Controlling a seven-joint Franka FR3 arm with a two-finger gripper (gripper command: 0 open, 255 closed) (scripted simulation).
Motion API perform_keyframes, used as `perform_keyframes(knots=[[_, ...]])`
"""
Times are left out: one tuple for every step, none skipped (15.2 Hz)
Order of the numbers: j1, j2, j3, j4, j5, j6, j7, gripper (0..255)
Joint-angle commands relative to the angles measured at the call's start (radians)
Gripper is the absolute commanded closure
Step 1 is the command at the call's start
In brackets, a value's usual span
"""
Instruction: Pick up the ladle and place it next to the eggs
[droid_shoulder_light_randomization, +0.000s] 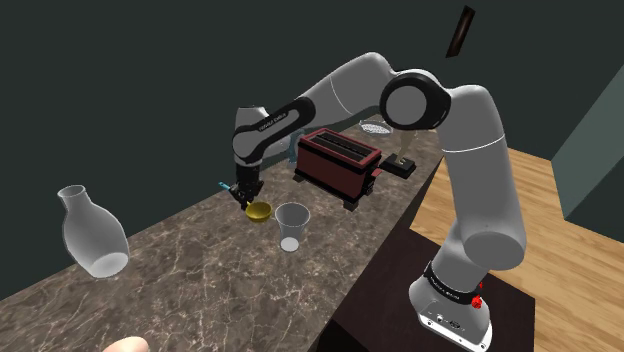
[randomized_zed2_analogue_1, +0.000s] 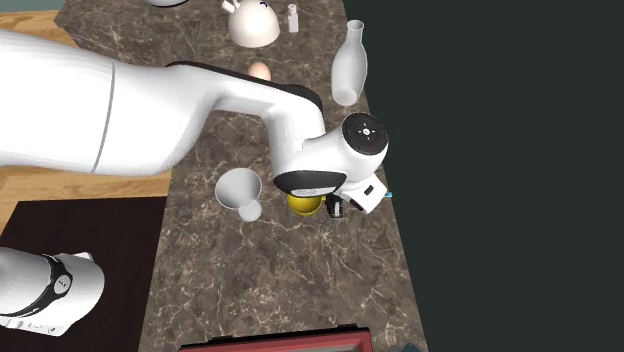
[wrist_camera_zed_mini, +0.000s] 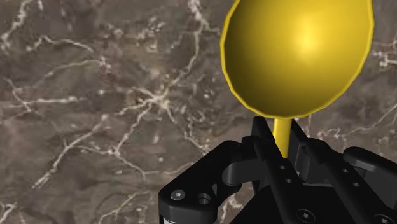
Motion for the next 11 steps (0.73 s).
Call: perform_keyframes(knots=[[0.0, -0.017, 0.0, 0.004, -0.001, -0.02, 0.004, 255], [0.0, -0.025, 0.0, 0.005, -0.001, -0.03, 0.005, 255], [0.0, -0.033, 0.0, 0.006, -0.002, -0.039, 0.007, 255], [0.0, -0.041, 0.0, 0.008, -0.002, -0.049, 0.008, 255], [-0.001, -0.049, 0.0, 0.01, -0.002, -0.058, 0.01, 255], [-0.001, -0.057, 0.0, 0.012, -0.003, -0.068, 0.011, 255], [-0.001, -0.064, 0.0, 0.015, -0.003, -0.078, 0.013, 255], [-0.001, -0.071, 0.0, 0.017, -0.003, -0.088, 0.015, 255], [-0.001, -0.079, 0.0, 0.02, -0.004, -0.098, 0.016, 255], [-0.002, -0.086, 0.0, 0.023, -0.004, -0.108, 0.018, 255], [-0.002, -0.093, 0.0, 0.027, -0.004, -0.118, 0.019, 255]])
